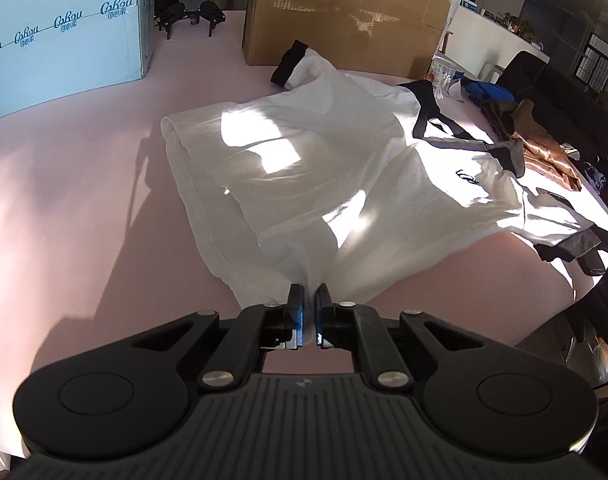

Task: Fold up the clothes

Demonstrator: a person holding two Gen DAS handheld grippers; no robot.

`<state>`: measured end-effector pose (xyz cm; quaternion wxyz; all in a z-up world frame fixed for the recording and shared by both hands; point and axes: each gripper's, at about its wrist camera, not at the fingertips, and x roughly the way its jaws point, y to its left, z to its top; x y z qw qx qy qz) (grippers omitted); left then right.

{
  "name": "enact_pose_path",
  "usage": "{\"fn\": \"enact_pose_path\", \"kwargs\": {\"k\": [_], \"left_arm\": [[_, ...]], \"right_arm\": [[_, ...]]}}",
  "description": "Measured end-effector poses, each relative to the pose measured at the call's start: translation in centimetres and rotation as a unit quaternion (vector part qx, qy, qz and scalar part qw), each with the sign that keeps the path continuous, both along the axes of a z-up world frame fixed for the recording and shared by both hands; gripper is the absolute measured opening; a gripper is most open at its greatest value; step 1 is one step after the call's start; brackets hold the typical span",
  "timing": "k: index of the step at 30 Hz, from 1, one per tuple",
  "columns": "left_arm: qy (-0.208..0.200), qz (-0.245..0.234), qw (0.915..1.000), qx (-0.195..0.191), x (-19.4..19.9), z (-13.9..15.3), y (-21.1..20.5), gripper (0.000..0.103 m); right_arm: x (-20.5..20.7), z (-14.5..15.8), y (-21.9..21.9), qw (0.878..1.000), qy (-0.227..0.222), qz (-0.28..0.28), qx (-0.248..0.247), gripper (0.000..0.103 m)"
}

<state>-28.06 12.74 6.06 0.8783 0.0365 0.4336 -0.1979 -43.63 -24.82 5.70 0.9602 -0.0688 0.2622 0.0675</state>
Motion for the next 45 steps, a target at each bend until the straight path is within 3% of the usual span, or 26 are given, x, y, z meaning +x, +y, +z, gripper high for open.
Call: {"fn": "enact_pose_path", "kwargs": {"k": [3, 7, 8, 9, 10, 11, 12, 14, 17, 20, 23, 24, 26, 29, 34, 38, 45], "left_arm": [[0.02, -0.006, 0.9997, 0.013, -0.3, -1.7, -0.6, 0.006], [0.013, -0.002, 0.9997, -0.023, -0.6, -2.8, 0.7, 0.008], [0.009, -0.003, 0.9994, -0.033, -0.9, -2.9, 1.2, 0.013], [0.005, -0.002, 0.9993, -0.037, -1.1, -2.9, 1.5, 0.017], [0.001, -0.001, 0.9991, -0.041, -1.4, -2.9, 1.9, 0.027], [-0.003, 0.001, 0.999, -0.045, -1.6, -2.9, 2.2, 0.043], [-0.009, 0.005, 0.9989, -0.046, -1.8, -2.7, 2.6, 0.051], [-0.036, 0.031, 0.9983, -0.034, -1.9, -1.9, 3.6, 0.08], [-0.074, 0.05, 0.9956, -0.028, -1.4, -0.4, 4.5, 0.081], [-0.091, 0.025, 0.9947, -0.042, 0.8, 0.9, 4.2, 0.081], [-0.09, 0.022, 0.9952, -0.031, 5.2, 1.2, 3.0, 0.081], [-0.078, 0.019, 0.9961, -0.036, 6.5, 1.0, 2.8, 0.081], [0.001, 0.007, 0.9965, -0.084, 10.6, 0.2, 2.9, 0.081], [0.082, 0.014, 0.9885, -0.126, 14.6, -1.0, 2.9, 0.08], [0.097, 0.027, 0.9876, -0.12, 16.5, -1.4, 2.3, 0.08], [0.126, 0.044, 0.9817, -0.136, 17.7, -2.3, 2.4, 0.08], [0.108, 0.089, 0.9831, -0.117, 18.4, -1.8, 3.0, 0.08]], "right_arm": [[-0.2, -1.5, 0.0, 0.999, 0.034, -0.003, 0.011, 0.003], [-0.3, -2.6, -0.1, 0.997, 0.068, -0.001, 0.025, 0.003], [-0.3, -2.8, -0.2, 0.997, 0.077, 0.0, 0.028, 0.004], [-0.3, -3.0, -0.2, 0.996, 0.083, 0.003, 0.031, 0.012], [-0.4, -2.8, -0.1, 0.996, 0.084, 0.01, 0.03, 0.03], [-0.3, -2.5, 0.0, 0.997, 0.077, 0.015, 0.028, 0.042], [-0.5, -1.8, -0.2, 0.997, 0.063, 0.018, 0.031, 0.053], [-0.5, -0.5, -0.7, 0.998, 0.037, 0.023, 0.037, 0.053], [1.0, 1.9, -1.3, 0.998, -0.004, 0.022, 0.052, 0.053], [3.5, 3.7, -0.5, 0.997, -0.037, 0.034, 0.064, 0.053], [5.5, 4.1, 1.0, 0.993, -0.06, 0.051, 0.085, 0.052], [6.3, 4.1, 1.7, 0.991, -0.066, 0.059, 0.101, 0.052], [7.2, 3.8, 2.6, 0.986, -0.073, 0.074, 0.131, 0.052], [7.9, 3.2, 3.7, 0.982, -0.075, 0.093, 0.147, 0.052], [8.3, 2.3, 4.3, 0.987, -0.07, 0.089, 0.119, 0.052], [8.6, 1.8, 3.5, 0.987, -0.064, 0.076, 0.129, 0.052], [8.9, 1.0, 3.0, 0.986, -0.057, 0.075, 0.135, 0.053]]}}
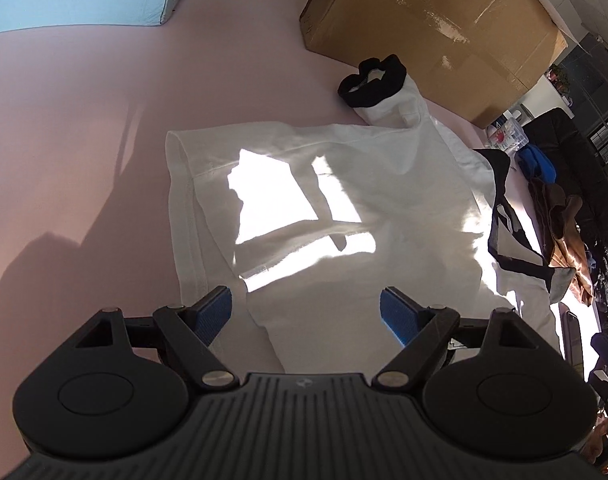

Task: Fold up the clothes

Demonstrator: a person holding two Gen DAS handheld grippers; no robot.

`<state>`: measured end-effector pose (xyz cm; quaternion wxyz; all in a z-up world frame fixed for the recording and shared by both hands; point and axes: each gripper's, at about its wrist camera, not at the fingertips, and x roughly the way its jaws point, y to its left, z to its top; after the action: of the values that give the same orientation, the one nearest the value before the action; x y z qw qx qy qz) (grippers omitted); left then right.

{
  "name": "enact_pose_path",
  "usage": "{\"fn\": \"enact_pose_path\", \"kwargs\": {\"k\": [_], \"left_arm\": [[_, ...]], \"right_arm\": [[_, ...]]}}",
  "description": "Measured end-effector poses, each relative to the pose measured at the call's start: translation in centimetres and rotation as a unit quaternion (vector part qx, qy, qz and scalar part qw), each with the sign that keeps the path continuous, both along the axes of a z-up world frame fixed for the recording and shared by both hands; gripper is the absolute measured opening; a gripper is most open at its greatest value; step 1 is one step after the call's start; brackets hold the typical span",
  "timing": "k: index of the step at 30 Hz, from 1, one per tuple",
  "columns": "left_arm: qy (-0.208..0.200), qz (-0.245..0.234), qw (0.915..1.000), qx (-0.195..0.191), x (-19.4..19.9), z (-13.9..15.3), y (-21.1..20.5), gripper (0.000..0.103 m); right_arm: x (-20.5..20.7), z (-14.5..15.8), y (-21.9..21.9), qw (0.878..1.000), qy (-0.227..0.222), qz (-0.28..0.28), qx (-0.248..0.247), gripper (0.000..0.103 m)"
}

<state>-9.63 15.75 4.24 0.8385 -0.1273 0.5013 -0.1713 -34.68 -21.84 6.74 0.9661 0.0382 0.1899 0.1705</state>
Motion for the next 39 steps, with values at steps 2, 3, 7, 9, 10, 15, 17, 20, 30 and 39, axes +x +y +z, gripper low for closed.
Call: {"fn": "enact_pose_path", "kwargs": {"k": [2, 3, 7, 9, 10, 15, 17, 20, 30, 39], "left_arm": [[0.016, 0.001, 0.9999, -0.003, 0.9, -0.4, -0.2, 0.08], [0.022, 0.004, 0.9997, -0.003, 1.2, -0.7, -0.3, 0.08], [0.027, 0.007, 0.9995, -0.013, 1.5, -0.5, -0.7, 0.075], [0.039, 0.009, 0.999, -0.021, 1.9, -0.7, -0.9, 0.056], [0.042, 0.014, 0.9989, -0.013, 2.0, -0.7, -1.0, 0.042], [0.056, 0.039, 0.9977, 0.005, 2.9, -0.9, -0.3, 0.01], [0.058, 0.05, 0.9971, 0.0, 3.2, -0.9, 0.4, 0.008], [0.047, 0.075, 0.9961, 0.009, 3.5, -0.2, 1.6, 0.003], [0.036, 0.089, 0.9952, 0.021, 4.4, 1.7, 3.0, 0.003], [0.012, 0.122, 0.9916, 0.041, 7.2, 4.3, 3.9, 0.003]], "right_arm": [[0.0, -0.1, 0.0, 1.0, -0.001, 0.001, 0.002, 0.053], [0.0, -0.2, 0.0, 1.0, -0.001, 0.001, 0.002, 0.053], [0.0, -0.4, -0.2, 1.0, 0.002, -0.003, 0.008, 0.053], [0.0, -0.4, -0.4, 1.0, 0.004, -0.006, 0.009, 0.053], [0.0, -0.4, -0.4, 1.0, 0.004, -0.008, 0.009, 0.053], [-0.4, -0.5, -0.5, 1.0, 0.001, -0.007, 0.013, 0.053], [-0.5, -0.6, -0.5, 1.0, 0.0, -0.007, 0.015, 0.053], [-0.6, -0.5, -0.5, 1.0, -0.001, -0.007, 0.016, 0.053], [-0.5, -0.4, -0.4, 1.0, -0.002, -0.007, 0.016, 0.053], [-0.4, -0.4, -0.3, 1.0, -0.003, -0.004, 0.016, 0.053]]}}
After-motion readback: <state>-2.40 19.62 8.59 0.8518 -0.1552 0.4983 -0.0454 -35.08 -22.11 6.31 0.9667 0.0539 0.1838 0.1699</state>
